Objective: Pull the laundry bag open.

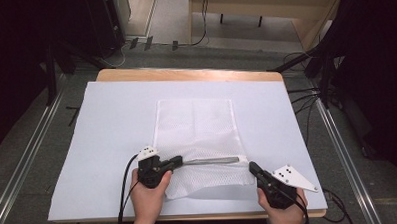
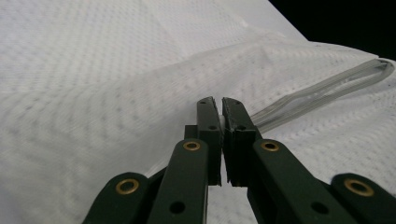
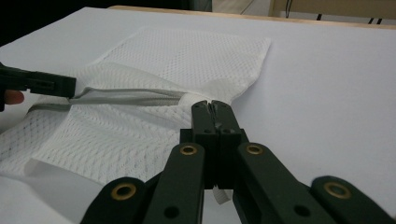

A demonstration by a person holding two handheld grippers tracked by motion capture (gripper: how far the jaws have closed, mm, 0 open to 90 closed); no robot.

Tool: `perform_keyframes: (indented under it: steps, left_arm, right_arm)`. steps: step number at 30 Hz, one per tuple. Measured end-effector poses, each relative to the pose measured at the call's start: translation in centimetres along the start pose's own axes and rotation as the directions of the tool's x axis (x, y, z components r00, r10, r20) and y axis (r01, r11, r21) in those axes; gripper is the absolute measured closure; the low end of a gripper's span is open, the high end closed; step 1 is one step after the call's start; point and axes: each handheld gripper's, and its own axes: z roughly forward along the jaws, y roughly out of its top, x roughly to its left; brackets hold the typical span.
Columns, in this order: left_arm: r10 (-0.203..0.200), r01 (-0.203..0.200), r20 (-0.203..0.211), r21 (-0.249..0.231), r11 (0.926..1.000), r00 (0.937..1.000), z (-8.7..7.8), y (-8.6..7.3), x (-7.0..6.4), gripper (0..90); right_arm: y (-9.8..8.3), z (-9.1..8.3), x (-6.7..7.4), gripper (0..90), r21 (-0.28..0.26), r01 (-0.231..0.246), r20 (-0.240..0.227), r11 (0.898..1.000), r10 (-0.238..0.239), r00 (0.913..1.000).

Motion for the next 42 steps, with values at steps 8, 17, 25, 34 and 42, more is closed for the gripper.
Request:
perform_keyframes:
  steps: [8,17,25,34,42]
  left_arm:
    - [-0.001,0.001,-0.066,-0.004,1.0000,0.9978,-2.5,-0.2,2.4,87.3]
    - [-0.005,0.005,-0.108,-0.002,1.0000,0.9941,-4.3,-0.5,4.2,87.3]
    - [-0.020,0.021,-0.103,0.008,0.9998,0.9945,-4.9,-0.4,5.5,87.2]
    - [-0.032,0.031,-0.048,-0.005,0.9995,0.9984,-6.0,-0.5,6.2,73.5]
    - [-0.036,0.034,-0.036,-0.040,0.9986,0.9987,-7.9,-1.3,6.0,57.1]
  right_arm:
    - [-0.1,-0.1,-0.4,90.0,0.002,-0.005,0.004,1.000,0.005,1.0000]
    - [-0.2,0.0,-0.1,90.0,0.011,0.012,0.016,1.000,-0.013,0.9998]
    - [-0.5,0.1,0.4,90.0,0.029,0.014,-0.010,0.999,-0.013,0.9999]
    - [-1.3,0.1,0.5,90.0,0.051,0.003,-0.056,0.999,0.000,0.9984]
    - [-1.9,0.2,-0.3,86.1,0.104,-0.039,-0.132,0.994,0.053,0.9898]
